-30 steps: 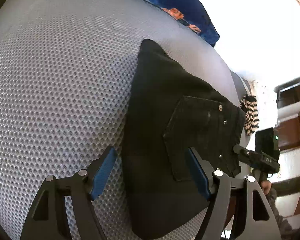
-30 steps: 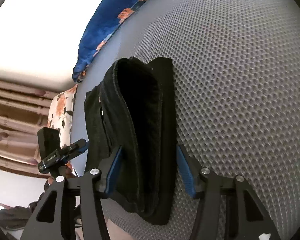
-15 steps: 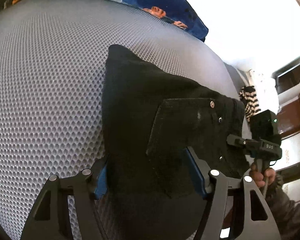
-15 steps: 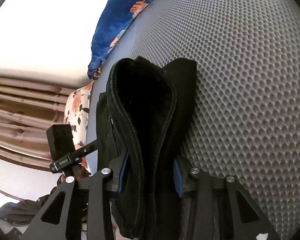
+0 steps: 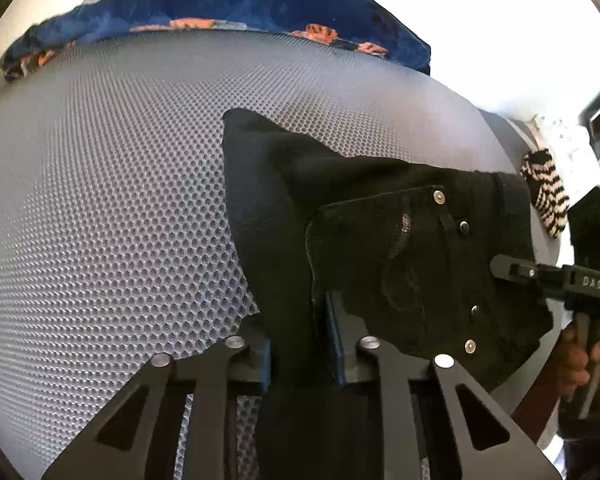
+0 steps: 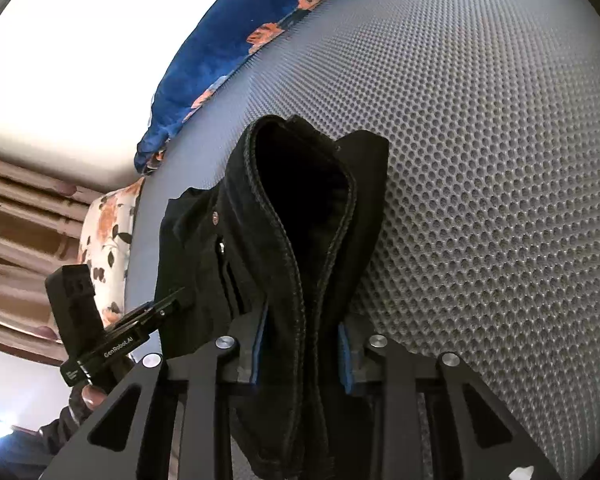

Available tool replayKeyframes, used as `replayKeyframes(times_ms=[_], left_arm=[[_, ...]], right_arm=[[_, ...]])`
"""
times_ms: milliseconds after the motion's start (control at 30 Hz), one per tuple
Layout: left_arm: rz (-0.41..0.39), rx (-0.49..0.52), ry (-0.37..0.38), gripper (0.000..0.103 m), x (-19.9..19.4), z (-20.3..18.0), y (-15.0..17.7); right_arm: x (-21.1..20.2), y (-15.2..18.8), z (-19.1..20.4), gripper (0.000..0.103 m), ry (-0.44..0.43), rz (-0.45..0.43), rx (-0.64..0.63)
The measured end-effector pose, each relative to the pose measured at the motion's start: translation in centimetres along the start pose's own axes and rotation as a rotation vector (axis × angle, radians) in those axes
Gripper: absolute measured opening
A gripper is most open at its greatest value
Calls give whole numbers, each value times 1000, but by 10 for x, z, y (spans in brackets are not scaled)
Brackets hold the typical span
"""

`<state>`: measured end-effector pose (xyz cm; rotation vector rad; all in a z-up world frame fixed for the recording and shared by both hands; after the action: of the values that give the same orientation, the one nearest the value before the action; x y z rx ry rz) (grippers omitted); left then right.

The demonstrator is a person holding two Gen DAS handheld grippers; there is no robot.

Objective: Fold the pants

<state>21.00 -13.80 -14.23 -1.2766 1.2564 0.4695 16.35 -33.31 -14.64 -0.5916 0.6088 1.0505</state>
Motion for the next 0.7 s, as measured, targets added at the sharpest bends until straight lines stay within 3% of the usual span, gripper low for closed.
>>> replayKeyframes(times_ms=[367,700], left_arm=[[-32,-9,6,15,-42,37,17],[-79,-30,-47,15,-95,84,49]], right_arm=[[5,12,39,23,42,-21,-13],[38,52,96,23,8,49,-73]])
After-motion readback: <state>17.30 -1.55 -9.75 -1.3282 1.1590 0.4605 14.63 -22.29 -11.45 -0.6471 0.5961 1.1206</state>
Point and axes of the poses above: each gripper's, at about its wrist camera, not at the fingertips, and x roughly the way its jaws point, z to its left, y to its underside, the point moved 10 cm from there along x, roughly the way its jaws point, and after that the axes turned 11 degrees about x, right-handed, at the moved point
